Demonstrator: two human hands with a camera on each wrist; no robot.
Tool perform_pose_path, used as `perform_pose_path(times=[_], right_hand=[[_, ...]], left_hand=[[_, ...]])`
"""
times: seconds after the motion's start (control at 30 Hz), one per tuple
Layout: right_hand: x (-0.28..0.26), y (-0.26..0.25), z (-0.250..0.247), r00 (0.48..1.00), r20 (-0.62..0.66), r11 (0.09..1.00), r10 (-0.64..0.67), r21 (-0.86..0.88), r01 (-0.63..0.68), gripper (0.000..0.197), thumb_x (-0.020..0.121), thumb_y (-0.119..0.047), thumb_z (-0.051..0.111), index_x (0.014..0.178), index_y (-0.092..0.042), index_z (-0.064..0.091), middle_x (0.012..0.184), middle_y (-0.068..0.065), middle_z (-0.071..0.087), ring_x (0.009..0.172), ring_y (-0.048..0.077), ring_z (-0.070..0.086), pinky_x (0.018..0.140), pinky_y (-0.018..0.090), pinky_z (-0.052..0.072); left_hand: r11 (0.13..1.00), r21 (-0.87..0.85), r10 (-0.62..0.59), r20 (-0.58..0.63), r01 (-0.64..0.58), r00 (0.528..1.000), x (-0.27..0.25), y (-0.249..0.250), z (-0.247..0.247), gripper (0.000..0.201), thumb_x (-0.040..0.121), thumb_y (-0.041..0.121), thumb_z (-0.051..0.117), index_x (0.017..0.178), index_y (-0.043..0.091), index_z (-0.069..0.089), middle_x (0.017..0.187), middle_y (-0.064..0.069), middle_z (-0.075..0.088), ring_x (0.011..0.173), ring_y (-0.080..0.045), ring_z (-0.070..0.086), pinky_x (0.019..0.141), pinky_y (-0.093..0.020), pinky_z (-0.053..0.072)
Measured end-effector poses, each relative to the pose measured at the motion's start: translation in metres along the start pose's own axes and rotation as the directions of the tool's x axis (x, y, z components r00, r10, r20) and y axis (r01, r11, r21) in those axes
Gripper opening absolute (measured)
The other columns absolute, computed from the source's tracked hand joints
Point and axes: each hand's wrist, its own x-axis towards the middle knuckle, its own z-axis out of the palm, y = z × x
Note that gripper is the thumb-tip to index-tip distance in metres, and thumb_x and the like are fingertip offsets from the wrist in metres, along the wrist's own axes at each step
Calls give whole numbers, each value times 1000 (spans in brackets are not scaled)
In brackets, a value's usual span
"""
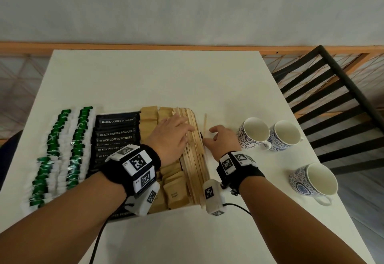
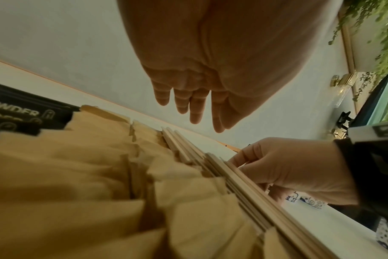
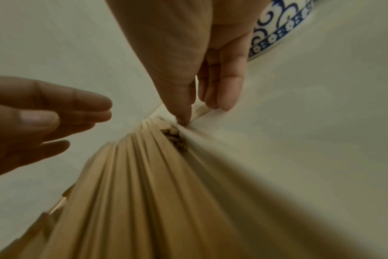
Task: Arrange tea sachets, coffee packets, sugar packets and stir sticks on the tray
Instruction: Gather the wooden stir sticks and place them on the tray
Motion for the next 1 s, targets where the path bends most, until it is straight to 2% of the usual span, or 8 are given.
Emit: perform_pose_path(times=[0.1, 0.17, 0.37, 0.53, 0.6, 0.7, 0.8, 1.0], right_hand=[[5, 0, -5, 1000, 9, 997, 0, -71, 1, 38, 85, -10, 53, 122, -19, 53, 114, 5, 58, 98, 20, 58, 81, 30, 47], [6, 0, -8, 1000, 14, 995, -12, -101, 13, 39, 85, -6, 48, 120, -20, 53, 111, 5, 60, 96, 21, 59, 83, 33, 51], [3, -1, -10, 1000, 12, 995, -4, -98, 5, 33, 87, -12, 54, 119, -18, 52, 94, 3, 65, 82, 21, 63, 77, 32, 53], [-6, -3, -17, 998, 35, 989, 53, -142, -47, 37, 80, -10, 61, 114, -17, 47, 80, -3, 52, 75, 18, 58, 66, 30, 48], [-12, -3, -20, 998, 48, 995, 50, -84, -46, 39, 78, -9, 62, 113, -17, 46, 79, -2, 55, 72, 15, 57, 64, 27, 45], [-32, -9, -25, 997, 70, 989, 12, 146, -23, 37, 77, -12, 64, 109, -21, 49, 76, 0, 65, 70, 12, 61, 58, 23, 43], [-62, -18, -24, 994, 88, 943, -64, 331, 31, 34, 75, -12, 65, 103, -26, 53, 73, 2, 69, 66, 11, 65, 62, 26, 54], [-96, -24, 1, 971, 190, 962, -146, 256, 95, 30, 78, -14, 58, 98, -36, 52, 73, -3, 66, 66, 8, 61, 66, 28, 55]], left_hand=[[1000, 11, -2, -10, 2, 1000, -2, -6, -1, 39, 100, 19, 37, 139, 25, 45, 154, 1, 25, 146, -15, 9, 117, -32, 3], [1000, 3, -13, -6, 13, 1000, -3, -10, -1, 38, 100, 20, 39, 137, 26, 46, 155, 1, 26, 147, -16, 7, 120, -36, 5], [1000, 4, -7, -11, 7, 1000, -5, -13, 0, 37, 98, 21, 42, 134, 26, 49, 150, 1, 32, 143, -15, 19, 119, -40, 11], [1000, 7, 15, -33, -15, 999, -10, -14, -1, 33, 98, 21, 45, 129, 27, 53, 143, 4, 39, 138, -13, 25, 116, -34, 14], [1000, -4, 7, -46, -8, 999, -12, -13, -3, 33, 97, 21, 45, 129, 27, 53, 142, 5, 40, 137, -12, 26, 115, -31, 13], [1000, -24, -7, -69, 5, 998, -13, -16, -3, 35, 97, 20, 45, 131, 26, 50, 142, 6, 41, 135, -13, 31, 114, -31, 17], [999, -35, -21, -81, 18, 996, -15, -20, -2, 40, 96, 18, 45, 135, 24, 46, 140, 6, 43, 132, -13, 35, 111, -30, 25], [998, 34, -47, -58, 49, 997, -18, -19, 2, 47, 95, 22, 48, 141, 25, 40, 138, 3, 43, 129, -16, 37, 109, -33, 29]])
